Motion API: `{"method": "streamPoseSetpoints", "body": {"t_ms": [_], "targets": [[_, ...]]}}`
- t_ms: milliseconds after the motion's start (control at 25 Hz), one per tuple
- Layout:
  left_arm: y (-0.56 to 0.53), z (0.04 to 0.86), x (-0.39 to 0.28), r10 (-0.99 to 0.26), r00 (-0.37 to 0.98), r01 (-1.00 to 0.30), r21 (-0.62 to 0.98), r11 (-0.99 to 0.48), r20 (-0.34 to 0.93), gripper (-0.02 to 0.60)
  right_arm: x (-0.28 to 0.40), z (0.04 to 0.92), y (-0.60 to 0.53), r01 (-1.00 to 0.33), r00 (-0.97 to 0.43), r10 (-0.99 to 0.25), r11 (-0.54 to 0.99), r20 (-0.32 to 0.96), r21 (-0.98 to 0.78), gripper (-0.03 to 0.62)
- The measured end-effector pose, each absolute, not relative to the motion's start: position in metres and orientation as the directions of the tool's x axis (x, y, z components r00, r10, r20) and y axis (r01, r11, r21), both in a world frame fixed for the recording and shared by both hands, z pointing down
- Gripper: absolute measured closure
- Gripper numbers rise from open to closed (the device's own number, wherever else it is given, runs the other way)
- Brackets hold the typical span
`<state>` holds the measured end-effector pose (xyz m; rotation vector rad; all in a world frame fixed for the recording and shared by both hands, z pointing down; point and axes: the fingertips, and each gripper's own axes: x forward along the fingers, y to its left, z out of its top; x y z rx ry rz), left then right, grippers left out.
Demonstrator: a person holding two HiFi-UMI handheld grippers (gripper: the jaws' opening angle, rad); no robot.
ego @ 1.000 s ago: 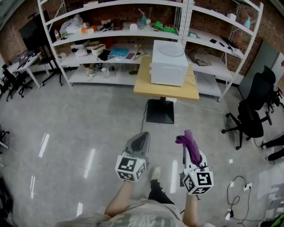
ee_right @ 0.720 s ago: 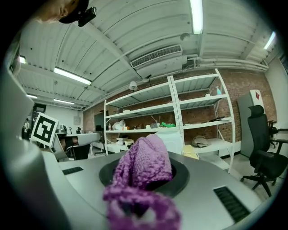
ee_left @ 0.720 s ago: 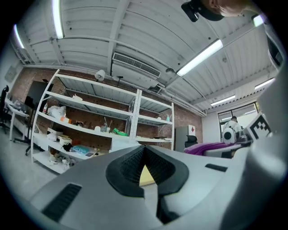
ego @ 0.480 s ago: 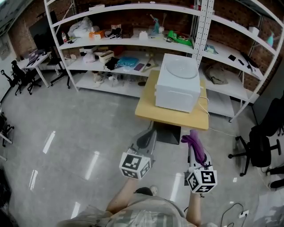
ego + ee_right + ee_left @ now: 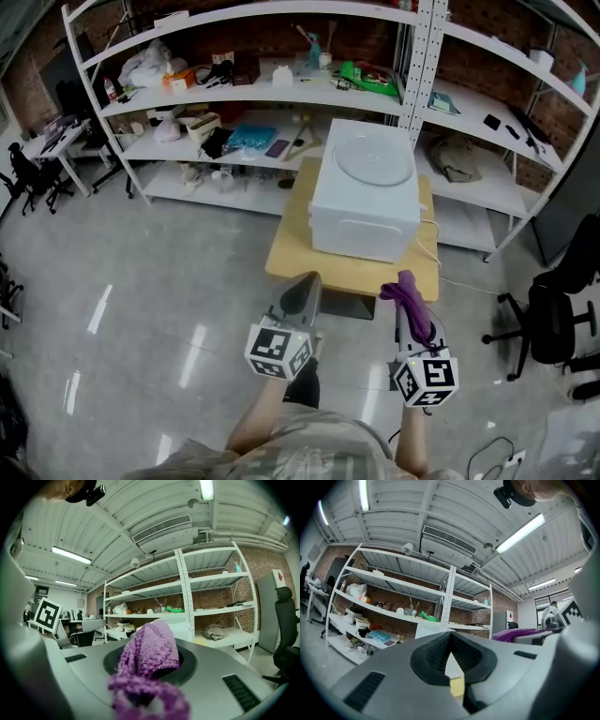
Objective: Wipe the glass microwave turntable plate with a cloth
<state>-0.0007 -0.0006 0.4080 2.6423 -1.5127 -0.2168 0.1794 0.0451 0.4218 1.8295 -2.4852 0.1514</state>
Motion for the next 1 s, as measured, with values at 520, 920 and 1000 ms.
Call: {"method": "streamPoseSetpoints", "body": {"t_ms": [520,920,1000], "targets": [[-0.228,0.369,-0.016,-0.844,0.527,-0.84,0.088,-0.536,-0.101,0.58,0.178,0.37,-0.174,-0.968,-0.248,-0.969,0.247,0.019,-0.052,0.54],[-0.347,0.384,-0.005,-0.809,0.587,-0.806,0.072,-0.587,-0.032,0.58,0.184,0.368,-0.277,-0.98,-0.196,-0.979,0.194,0.05,-0.038,0.54],[-0.362,0.389,0.003,-0.789,0.615,-0.787,0.064,-0.614,-0.005,0.581,0.192,0.371,-0.29,-0.98,-0.193,-0.979,0.189,0.064,-0.055,0.54]]}}
